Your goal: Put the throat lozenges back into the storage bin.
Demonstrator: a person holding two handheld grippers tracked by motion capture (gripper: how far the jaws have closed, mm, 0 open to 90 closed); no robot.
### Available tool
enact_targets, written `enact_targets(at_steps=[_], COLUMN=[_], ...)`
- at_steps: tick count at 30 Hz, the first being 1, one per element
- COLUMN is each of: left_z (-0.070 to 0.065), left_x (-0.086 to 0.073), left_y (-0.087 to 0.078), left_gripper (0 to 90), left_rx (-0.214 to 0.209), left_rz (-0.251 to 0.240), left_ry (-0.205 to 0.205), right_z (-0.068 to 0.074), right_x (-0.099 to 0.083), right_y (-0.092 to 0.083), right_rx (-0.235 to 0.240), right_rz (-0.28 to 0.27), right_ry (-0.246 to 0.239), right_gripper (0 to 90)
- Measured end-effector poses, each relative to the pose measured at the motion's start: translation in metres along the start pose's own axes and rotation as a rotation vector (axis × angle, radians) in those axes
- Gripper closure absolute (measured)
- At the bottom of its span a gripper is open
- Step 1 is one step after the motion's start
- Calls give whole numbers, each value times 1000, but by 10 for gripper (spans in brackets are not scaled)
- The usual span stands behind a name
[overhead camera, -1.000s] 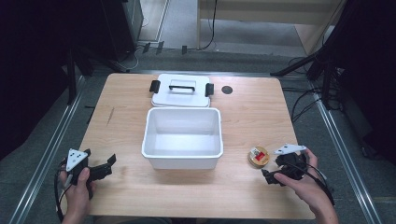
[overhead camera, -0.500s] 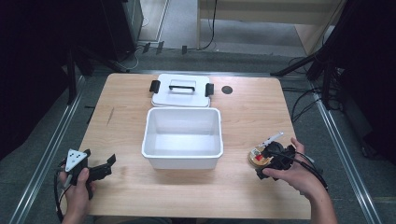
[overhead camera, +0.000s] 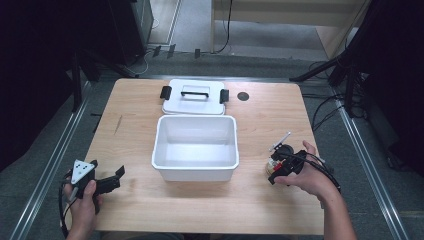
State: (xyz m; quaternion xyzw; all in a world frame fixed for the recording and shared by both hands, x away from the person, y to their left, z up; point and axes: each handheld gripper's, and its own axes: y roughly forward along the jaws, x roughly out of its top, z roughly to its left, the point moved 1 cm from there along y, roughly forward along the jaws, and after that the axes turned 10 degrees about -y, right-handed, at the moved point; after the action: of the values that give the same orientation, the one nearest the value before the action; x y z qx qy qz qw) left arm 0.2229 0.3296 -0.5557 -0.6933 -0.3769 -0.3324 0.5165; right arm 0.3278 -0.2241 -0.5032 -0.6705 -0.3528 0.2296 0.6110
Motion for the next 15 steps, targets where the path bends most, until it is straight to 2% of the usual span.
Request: enact_targets(at_steps=[4, 6, 7, 9, 14, 15], left_z=[0, 0, 0, 0, -1, -1], left_x=[0, 0, 0, 0, 0, 0], left_y=[0, 0, 0, 0, 0, 0], left_gripper=[0, 0, 0, 0, 0, 0], left_rx=[-2, -4, -5, -6, -6, -6], left_rz=[0, 3, 5, 7, 5, 6], left_ry=[2, 4, 5, 6, 8, 8], right_z=[-1, -1, -1, -1, -3, -3], right_x=[4, 5, 5, 5, 5, 4], right_y=[5, 6, 6, 6, 7, 7], right_rx=[-7, -17, -20, -16, 12, 21], right_rz=[27, 17, 11, 10, 17, 19], right_ry=[16, 4, -2, -6, 4, 5], right_gripper=[71, 155, 157, 206, 216, 246])
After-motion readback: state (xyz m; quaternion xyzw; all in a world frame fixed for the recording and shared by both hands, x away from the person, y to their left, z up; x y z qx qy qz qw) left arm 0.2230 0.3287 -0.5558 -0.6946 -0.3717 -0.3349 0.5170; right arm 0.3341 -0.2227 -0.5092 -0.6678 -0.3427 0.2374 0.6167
